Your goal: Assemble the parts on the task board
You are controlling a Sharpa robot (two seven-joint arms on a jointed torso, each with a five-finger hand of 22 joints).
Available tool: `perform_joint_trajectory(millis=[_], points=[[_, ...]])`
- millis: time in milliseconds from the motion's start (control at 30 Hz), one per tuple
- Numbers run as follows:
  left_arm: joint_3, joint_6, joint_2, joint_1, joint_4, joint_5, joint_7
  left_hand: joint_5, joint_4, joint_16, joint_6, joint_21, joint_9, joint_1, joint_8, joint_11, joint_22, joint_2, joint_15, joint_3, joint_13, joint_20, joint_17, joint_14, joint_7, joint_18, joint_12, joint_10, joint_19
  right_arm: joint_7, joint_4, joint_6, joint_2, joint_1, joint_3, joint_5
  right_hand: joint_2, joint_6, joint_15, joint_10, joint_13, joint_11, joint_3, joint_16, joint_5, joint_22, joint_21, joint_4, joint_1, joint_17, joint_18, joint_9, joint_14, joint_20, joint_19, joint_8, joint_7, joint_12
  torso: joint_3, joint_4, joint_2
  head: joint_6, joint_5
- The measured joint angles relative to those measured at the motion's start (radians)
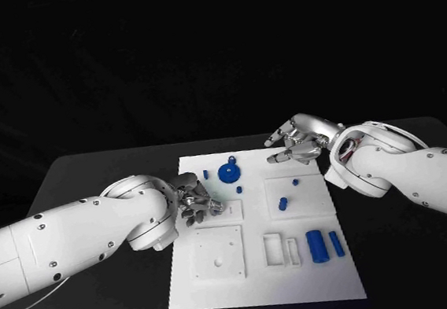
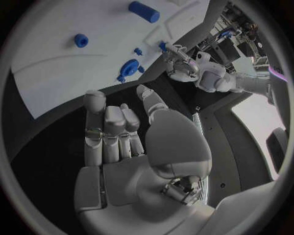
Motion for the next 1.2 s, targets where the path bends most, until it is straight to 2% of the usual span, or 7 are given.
perform_joint_trajectory(millis=[167,300,400,433,533,667,1200], points=[[0.0,0.012,0.013,0.005,-0.014,-0.001,-0.003,-0.003,0.0,0.0,0.0,0.0,0.004,-0.002,-0.002,0.0,0.0,0.005,0.0,0.0,-0.003,0.0,0.0,0.0,0.0,0.0,0.0,0.0,0.0,0.0,-0.002,-0.003,0.0,0.0,0.0,0.004,0.0,0.002,0.0,-0.001,-0.015,-0.001,-0.001,-0.01,0.039,0.0,-0.011,0.031,-0.018,-0.004,0.0,0.0,0.0,0.0,0.0,0.0,-0.002,-0.015,0.0001,0.0005,0.0,-0.003,-0.001],[0.0,0.02,0.02,0.007,-0.021,-0.004,-0.006,0.0,0.0,0.0,0.0,0.0,0.004,-0.004,-0.002,0.0,0.0,0.007,0.002,0.0,-0.003,0.0,0.001,0.001,0.0,0.0,0.0,0.0,0.0,0.002,-0.006,-0.013,0.0,0.0,0.0,0.02,0.0,-0.001,-0.004,-0.064,-0.164,-0.009,-0.002,-0.07,0.043,0.0,-0.097,0.045,-0.018,-0.049,-0.005,0.0,-0.004,0.0,0.0,0.0,-0.008,-0.186,0.0002,0.0016,0.0,-0.004,-0.002],[0.0,0.028,0.025,0.009,-0.024,-0.007,-0.01,0.0,0.0,0.0,0.0,0.0,0.004,-0.005,-0.003,0.0,0.0,0.007,0.002,0.0,-0.003,0.0,0.002,0.001,0.0,0.0,0.0,0.0,0.0,0.005,-0.01,-0.026,-0.001,0.0,0.0,0.039,0.0,0.0,-0.004,-0.069,-0.214,-0.01,-0.005,-0.091,0.043,0.0,-0.134,0.048,-0.018,-0.064,-0.005,0.0,-0.004,0.0,0.0,0.0,-0.009,-0.212,0.0001,0.0017,-0.001,-0.005,-0.002],[0.0,0.03,0.026,0.009,-0.025,-0.008,-0.011,0.0,0.0,0.0,0.0,0.0,0.004,-0.005,-0.001,0.0,0.0,0.007,0.002,0.0,-0.003,0.0,0.002,0.001,0.0,0.0,0.0,0.0,0.0,0.006,-0.012,-0.03,-0.001,0.0,0.0,0.045,0.0,-0.004,-0.005,-0.084,-0.26,-0.011,-0.004,-0.132,0.043,-0.004,-0.197,0.049,-0.018,-0.097,-0.005,0.0,-0.018,0.0,0.0,0.0,-0.005,-0.257,0.0001,0.0017,-0.001,-0.005,-0.003],[0.0,0.038,0.029,0.009,-0.026,-0.014,-0.015,0.001,0.0,0.0,0.0,0.0,0.005,-0.004,0.0,0.0,0.0,0.007,0.001,0.0,-0.004,0.0,0.002,0.001,0.0,0.0,0.0,0.0,0.0,0.01,-0.014,-0.046,-0.002,0.0,0.0,0.071,0.0,-0.007,-0.006,-0.088,-0.399,-0.012,0.0,-0.239,0.046,-0.074,-0.333,0.063,-0.018,-0.171,-0.005,0.0,-0.027,0.0,0.0,0.0,-0.002,-0.371,0.0001,0.0017,-0.001,-0.006,-0.003],[0.0,0.05,0.03,0.01,-0.026,-0.024,-0.022,0.01,0.0,0.0,0.0,0.0,0.008,-0.006,0.0,0.0,0.001,0.009,-0.001,0.0,-0.005,0.0,0.002,-0.001,0.0,0.0,0.0,0.0,0.0,0.019,-0.017,-0.071,-0.004,0.0,0.0,0.114,-0.011,-0.01,-0.006,-0.085,-0.553,-0.011,0.012,-0.294,0.046,-0.148,-0.393,0.076,-0.01,-0.232,-0.005,-0.001,-0.027,0.0,0.0,0.0,0.001,-0.453,0.0,0.0022,-0.001,-0.007,-0.003],[-0.001,0.072,0.028,0.011,-0.022,-0.057,-0.041,0.01,-0.002,0.007,0.0,0.0,0.015,-0.021,-0.001,0.0,0.0,0.024,0.0,-0.002,-0.005,0.003,0.013,-0.004,0.0,0.0,0.004,0.0,-0.004,0.035,-0.026,-0.137,-0.007,0.0,0.0,0.208,-0.018,-0.01,-0.006,-0.079,-0.667,-0.011,0.016,-0.286,0.067,-0.189,-0.395,0.08,-0.009,-0.257,-0.006,-0.001,-0.027,0.0,0.0,0.0,0.001,-0.421,-0.0008,0.0029,-0.002,-0.011,-0.001]])
